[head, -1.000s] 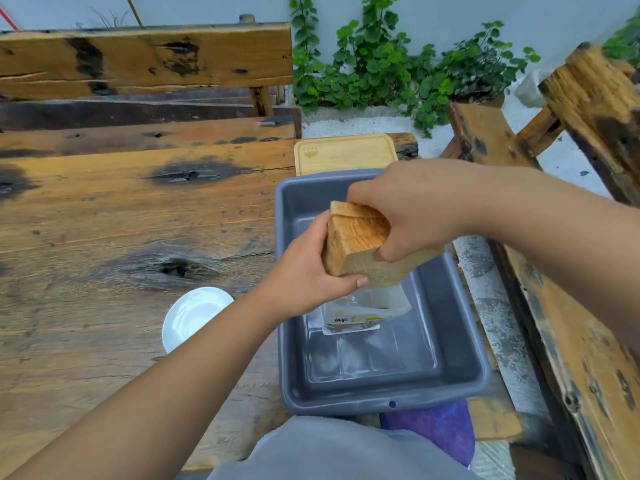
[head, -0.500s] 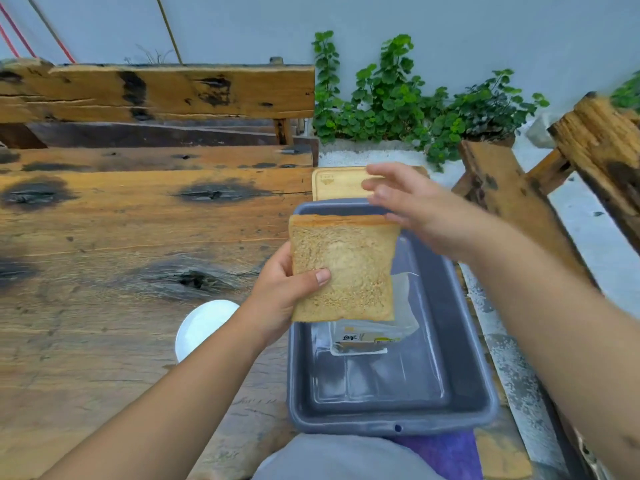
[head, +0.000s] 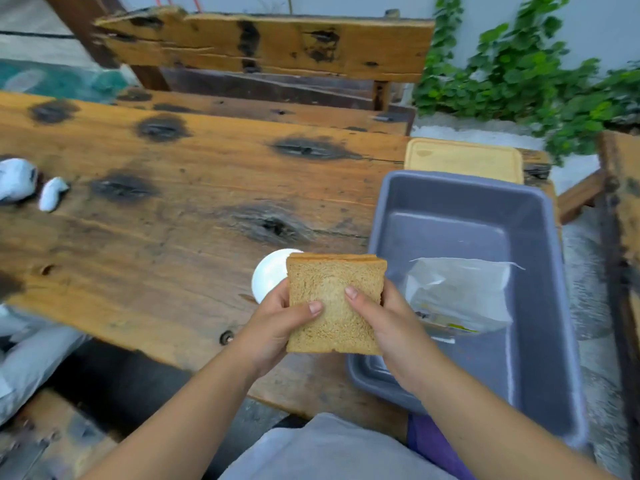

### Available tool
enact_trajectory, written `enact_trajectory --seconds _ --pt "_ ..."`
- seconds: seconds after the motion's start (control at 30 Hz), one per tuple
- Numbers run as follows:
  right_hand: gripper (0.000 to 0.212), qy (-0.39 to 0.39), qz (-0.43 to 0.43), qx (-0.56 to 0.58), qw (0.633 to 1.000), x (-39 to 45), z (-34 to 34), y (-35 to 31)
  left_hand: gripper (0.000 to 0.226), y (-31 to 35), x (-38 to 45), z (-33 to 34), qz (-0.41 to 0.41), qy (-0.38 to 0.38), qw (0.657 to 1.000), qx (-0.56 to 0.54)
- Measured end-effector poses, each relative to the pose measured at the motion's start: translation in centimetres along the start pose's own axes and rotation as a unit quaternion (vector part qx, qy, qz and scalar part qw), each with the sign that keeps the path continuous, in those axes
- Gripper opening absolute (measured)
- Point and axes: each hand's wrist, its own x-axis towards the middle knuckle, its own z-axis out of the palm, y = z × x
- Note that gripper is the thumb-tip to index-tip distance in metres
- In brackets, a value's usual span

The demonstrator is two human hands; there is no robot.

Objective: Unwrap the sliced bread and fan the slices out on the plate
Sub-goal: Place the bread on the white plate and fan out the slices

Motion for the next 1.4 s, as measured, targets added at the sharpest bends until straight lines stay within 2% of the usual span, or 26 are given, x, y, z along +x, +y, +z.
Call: enact_trajectory --seconds 0.13,0.27,0.43,0.67,0.77,0.87,0.93,1.0,1.1,1.4 --pt "0.057 0.016 0.041 0.003 0.999 1.6 2.9 3.3 0.052 -1.3 -0.5 -3.6 -0.059 0.020 0.998 -0.004" --pt "0.064 0.058 0.072 0.000 0.996 4.2 5.9 6.3 0.053 -1.8 1.1 -8.0 -0.106 0.019 0.994 0.000" --pt "0.068 0.148 0.089 -0.001 0.985 9.1 9.7 10.0 0.060 -2.3 5.3 -14.1 -0.124 0.009 0.992 0.038" --pt "0.054 0.230 0.080 -0.046 0.969 16.9 13.2 13.6 0.057 -4.7 11.6 -20.9 -0.135 -0.029 0.986 0.094" --pt "0.058 0.269 0.077 -0.099 0.955 19.4 13.4 14.7 0.059 -5.9 14.0 -22.1 -0.139 -0.021 0.985 0.104" --pt "0.067 0.289 0.080 -0.127 0.946 21.1 13.3 15.5 0.070 -6.9 15.6 -22.4 -0.139 -0.002 0.982 0.127" --pt "0.062 0.298 0.082 -0.127 0.943 21.8 13.2 16.1 0.073 -7.4 16.5 -22.6 -0.140 -0.005 0.981 0.138" --pt "0.059 0.302 0.085 -0.127 0.941 22.3 13.0 16.5 0.066 -7.9 17.3 -22.6 -0.138 -0.021 0.981 0.136" --pt "0.061 0.310 0.087 -0.130 0.938 23.1 12.6 16.9 0.065 -8.3 18.2 -22.6 -0.131 -0.039 0.980 0.143" --pt "0.054 0.326 0.078 -0.142 0.931 25.4 11.8 17.4 0.069 -8.4 20.7 -22.4 -0.110 -0.017 0.970 0.214"
